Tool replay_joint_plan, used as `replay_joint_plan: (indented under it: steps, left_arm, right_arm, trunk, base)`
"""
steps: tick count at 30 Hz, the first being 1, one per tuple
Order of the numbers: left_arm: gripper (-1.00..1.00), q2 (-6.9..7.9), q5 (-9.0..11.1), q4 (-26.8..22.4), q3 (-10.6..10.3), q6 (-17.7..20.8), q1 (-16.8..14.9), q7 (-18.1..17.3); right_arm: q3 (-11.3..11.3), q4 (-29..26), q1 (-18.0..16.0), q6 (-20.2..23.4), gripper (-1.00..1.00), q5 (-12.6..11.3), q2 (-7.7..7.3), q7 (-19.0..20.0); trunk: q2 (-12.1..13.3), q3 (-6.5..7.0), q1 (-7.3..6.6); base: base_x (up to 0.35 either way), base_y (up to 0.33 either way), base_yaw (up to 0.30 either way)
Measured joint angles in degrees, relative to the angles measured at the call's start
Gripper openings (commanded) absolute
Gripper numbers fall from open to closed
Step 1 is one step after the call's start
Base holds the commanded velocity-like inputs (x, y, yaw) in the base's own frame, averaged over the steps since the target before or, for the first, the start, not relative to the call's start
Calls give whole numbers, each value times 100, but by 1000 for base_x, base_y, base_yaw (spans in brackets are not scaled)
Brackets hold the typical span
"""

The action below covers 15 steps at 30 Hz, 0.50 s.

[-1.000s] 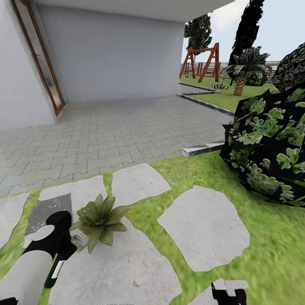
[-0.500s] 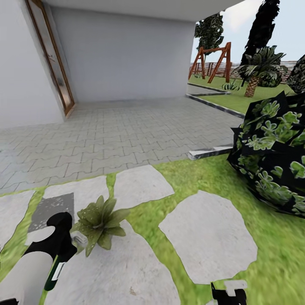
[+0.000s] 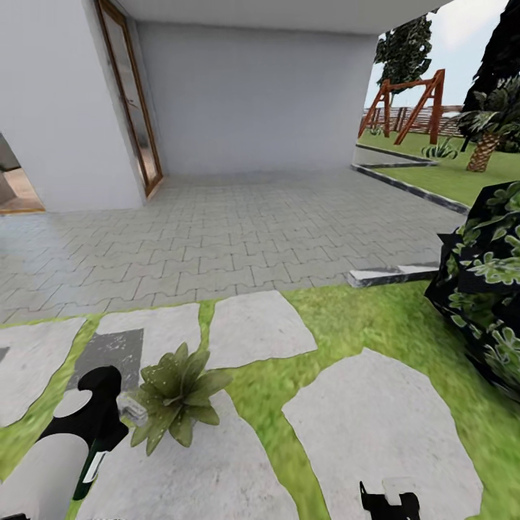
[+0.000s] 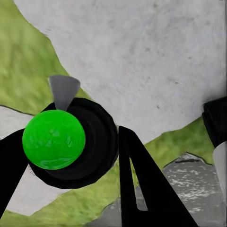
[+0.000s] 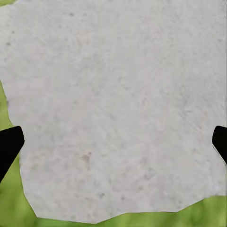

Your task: Pick up the pesticide atomizer in the garden and spray insectifuge to fully cover both potted plants in the garden.

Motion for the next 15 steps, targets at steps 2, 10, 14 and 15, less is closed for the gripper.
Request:
replay_joint_plan:
  steps: [2, 10, 14, 15]
  left_arm:
    - [-100, -10, -1, -5, 0, 1, 17, 12]
    - [-100, 19, 34, -3, 61, 8, 26, 284]
    - [-100, 21, 142, 1, 217, 4, 30, 320]
    - [-100, 18, 149, 1, 227, 4, 30, 321]
  right_arm:
    - [0, 1, 0, 1, 100, 0, 0, 0]
    - [0, 3, 0, 4, 100, 0, 0, 6]
    - [-1, 6, 0, 5, 100, 0, 0, 7]
    - [-1, 7, 0, 5, 100, 0, 0, 8]
  trunk:
    - [0, 0, 1]
    - [0, 0, 2]
    - [0, 0, 0]
    - [0, 0, 0]
  base:
    - [-42, -265, 276]
    - [-153, -212, 274]
    - [69, -141, 258]
    - [150, -156, 244]
